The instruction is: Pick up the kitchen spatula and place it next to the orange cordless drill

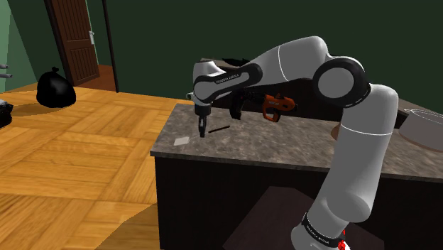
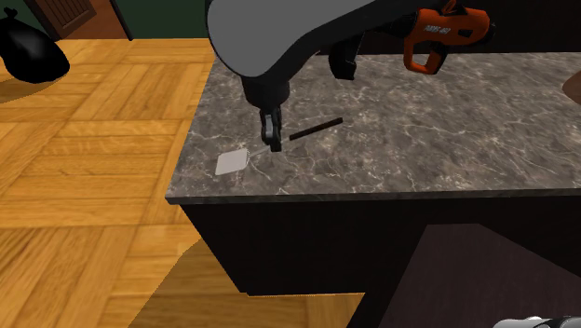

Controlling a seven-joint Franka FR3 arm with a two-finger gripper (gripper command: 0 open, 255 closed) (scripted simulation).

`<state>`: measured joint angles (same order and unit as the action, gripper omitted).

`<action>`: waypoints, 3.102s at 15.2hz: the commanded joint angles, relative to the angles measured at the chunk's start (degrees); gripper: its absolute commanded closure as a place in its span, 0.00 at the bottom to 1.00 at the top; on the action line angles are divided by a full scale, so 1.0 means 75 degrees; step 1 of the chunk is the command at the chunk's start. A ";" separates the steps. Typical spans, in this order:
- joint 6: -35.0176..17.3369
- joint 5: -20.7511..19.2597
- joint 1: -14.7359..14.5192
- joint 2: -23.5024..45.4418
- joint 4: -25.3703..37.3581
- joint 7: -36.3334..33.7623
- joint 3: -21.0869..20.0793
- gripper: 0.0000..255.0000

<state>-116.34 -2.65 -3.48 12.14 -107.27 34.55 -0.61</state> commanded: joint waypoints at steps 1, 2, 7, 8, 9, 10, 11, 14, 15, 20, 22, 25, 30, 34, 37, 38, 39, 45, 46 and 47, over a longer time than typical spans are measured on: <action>0.0195 0.0005 -0.0004 -0.0071 0.0120 0.0003 -0.0003 1.00; 0.0288 0.0007 -0.0004 -0.0105 0.0180 0.0007 -0.0004 1.00; 0.0762 0.0017 -0.0005 -0.0251 0.0508 0.0027 -0.0006 1.00; 0.0858 0.0019 -0.0006 -0.0276 0.0579 0.0031 -0.0007 1.00; 0.0954 0.0021 -0.0006 -0.0299 0.0652 0.0034 -0.0007 1.00; 0.1050 0.0022 -0.0006 -0.0321 0.0727 0.0038 -0.0007 1.00; 0.1147 0.0024 -0.0006 -0.0341 0.0804 0.0042 -0.0008 1.00; 0.1441 0.0028 -0.0007 -0.0392 0.1046 0.0053 -0.0009 1.00; 0.1539 0.0030 -0.0008 -0.0406 0.1131 0.0057 -0.0009 1.00; 0.2039 0.0035 -0.0010 -0.0450 0.1586 0.0075 -0.0011 1.00; 0.2242 0.0036 -0.0011 -0.0456 0.1784 0.0082 -0.0011 1.00; 0.2551 0.0038 -0.0012 -0.0452 0.2098 0.0093 -0.0012 1.00; 0.3081 0.0040 -0.0015 -0.0405 0.2674 0.0110 -0.0013 1.00; 0.3521 0.0039 -0.0018 -0.0330 0.3190 0.0124 -0.0014 1.00; 0.3863 0.0038 -0.0021 -0.0248 0.3613 0.0135 -0.0015 1.00; 0.3979 0.0037 -0.0022 -0.0216 0.3762 0.0139 -0.0015 1.00; 0.4097 0.0037 -0.0023 -0.0181 0.3916 0.0143 -0.0015 1.00; 0.4611 0.0037 0.0074 -0.0118 0.4499 0.0323 0.0048 1.00; 0.4553 0.0041 0.0177 -0.0254 0.4312 0.0487 0.0112 1.00; 0.4500 0.0043 0.0279 -0.0379 0.4140 0.0652 0.0178 1.00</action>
<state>-82.35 -2.36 -2.10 9.89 -75.45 38.26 0.27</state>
